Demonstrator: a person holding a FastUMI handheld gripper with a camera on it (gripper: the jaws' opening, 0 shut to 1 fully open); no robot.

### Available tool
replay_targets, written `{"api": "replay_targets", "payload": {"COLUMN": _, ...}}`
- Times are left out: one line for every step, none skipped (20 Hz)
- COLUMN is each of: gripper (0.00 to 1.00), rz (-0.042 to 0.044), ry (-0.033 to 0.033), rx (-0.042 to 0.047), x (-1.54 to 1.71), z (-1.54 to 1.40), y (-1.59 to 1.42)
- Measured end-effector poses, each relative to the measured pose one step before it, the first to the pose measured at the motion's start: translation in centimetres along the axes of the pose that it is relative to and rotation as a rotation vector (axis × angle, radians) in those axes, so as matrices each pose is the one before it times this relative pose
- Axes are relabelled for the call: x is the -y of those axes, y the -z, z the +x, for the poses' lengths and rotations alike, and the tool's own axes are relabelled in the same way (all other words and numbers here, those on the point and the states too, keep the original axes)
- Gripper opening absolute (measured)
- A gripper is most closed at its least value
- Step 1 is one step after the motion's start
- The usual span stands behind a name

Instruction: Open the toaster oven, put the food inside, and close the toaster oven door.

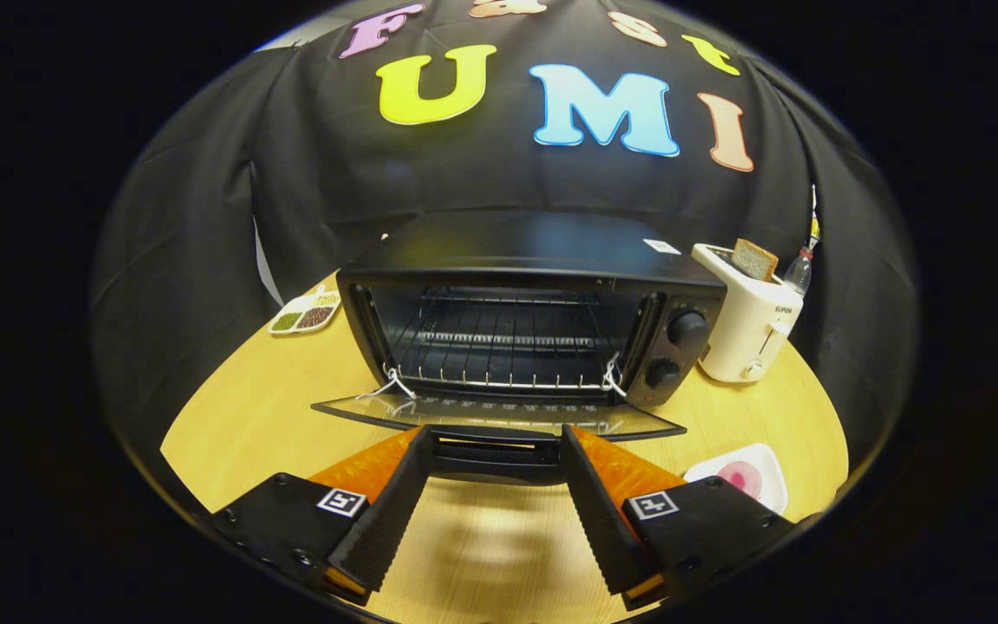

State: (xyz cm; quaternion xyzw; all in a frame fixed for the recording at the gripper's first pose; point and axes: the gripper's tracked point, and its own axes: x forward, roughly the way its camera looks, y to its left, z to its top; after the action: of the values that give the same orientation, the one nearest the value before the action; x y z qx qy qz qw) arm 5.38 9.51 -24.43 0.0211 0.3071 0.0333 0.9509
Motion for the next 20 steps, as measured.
{"api": "replay_targets", "payload": {"gripper": 0.94, "rz": 0.00298, "ry": -0.00190, "rx": -0.01920, "x": -0.086, "z": -0.058, "y": 1.069}}
{"api": "replay_targets", "payload": {"gripper": 0.94, "rz": 0.00849, "ry": -0.00379, "rx": -0.02646, "x": 0.004, "z": 0.146, "y": 1.021}}
{"api": "replay_targets", "payload": {"gripper": 0.94, "rz": 0.01437, "ry": -0.00624, "rx": -0.03050, "x": -0.019, "z": 0.174, "y": 1.302}}
{"api": "replay_targets", "payload": {"gripper": 0.94, "rz": 0.01767, "ry": -0.00161, "rx": -0.03687, "x": 0.198, "z": 0.206, "y": 1.230}}
{"api": "replay_targets", "payload": {"gripper": 0.94, "rz": 0.01263, "ry": 0.00105, "rx": -0.01826, "x": 0.256, "z": 0.441, "y": 0.779}}
{"api": "replay_targets", "payload": {"gripper": 0.94, "rz": 0.00430, "ry": -0.00187, "rx": -0.01479, "x": 0.121, "z": 0.491, "y": 0.045}}
{"api": "replay_targets", "payload": {"gripper": 0.94, "rz": -0.00889, "ry": 0.00391, "rx": -0.01214, "x": 0.323, "z": 0.147, "y": 0.089}}
{"api": "replay_targets", "payload": {"gripper": 0.94, "rz": -0.01546, "ry": 0.00699, "rx": -0.00934, "x": 0.550, "z": 0.026, "y": 0.492}}
{"api": "replay_targets", "payload": {"gripper": 0.96, "rz": -0.01564, "ry": 0.00452, "rx": -0.00394, "x": 0.530, "z": -0.406, "y": 0.199}}
{"api": "replay_targets", "payload": {"gripper": 0.97, "rz": -0.01062, "ry": 0.00091, "rx": -0.00293, "x": 0.417, "z": -0.467, "y": -0.008}}
{"api": "replay_targets", "payload": {"gripper": 0.97, "rz": -0.00652, "ry": -0.00127, "rx": -0.00082, "x": 0.399, "z": -0.544, "y": 0.174}}
{"api": "replay_targets", "payload": {"gripper": 0.97, "rz": -0.00317, "ry": 0.00058, "rx": -0.00146, "x": 0.632, "z": -0.771, "y": -0.077}}
{"api": "replay_targets", "payload": {"gripper": 0.97, "rz": -0.00260, "ry": 0.00461, "rx": -0.00340, "x": 0.658, "z": -0.599, "y": -0.199}}
{"api": "replay_targets", "payload": {"gripper": 0.97, "rz": -0.00467, "ry": 0.00385, "rx": -0.00282, "x": 0.908, "z": -0.806, "y": -0.372}}
{"api": "replay_targets", "payload": {"gripper": 0.97, "rz": -0.00331, "ry": 0.00176, "rx": -0.00078, "x": 0.737, "z": -0.713, "y": -0.063}}
{"api": "replay_targets", "payload": {"gripper": 0.97, "rz": -0.00217, "ry": -0.00121, "rx": -0.00979, "x": 0.904, "z": -0.791, "y": -0.091}}
{"api": "replay_targets", "payload": {"gripper": 0.97, "rz": -0.00402, "ry": -0.00165, "rx": -0.01256, "x": 0.720, "z": -0.517, "y": -0.031}}
{"api": "replay_targets", "payload": {"gripper": 0.97, "rz": -0.00565, "ry": -0.00188, "rx": -0.01175, "x": 0.874, "z": -0.525, "y": -0.137}}
{"api": "replay_targets", "payload": {"gripper": 0.98, "rz": -0.01013, "ry": -0.00371, "rx": -0.00630, "x": 0.934, "z": -0.474, "y": -0.198}}
{"api": "replay_targets", "payload": {"gripper": 0.98, "rz": -0.00945, "ry": -0.00399, "rx": -0.00830, "x": 0.723, "z": -0.273, "y": -0.097}}
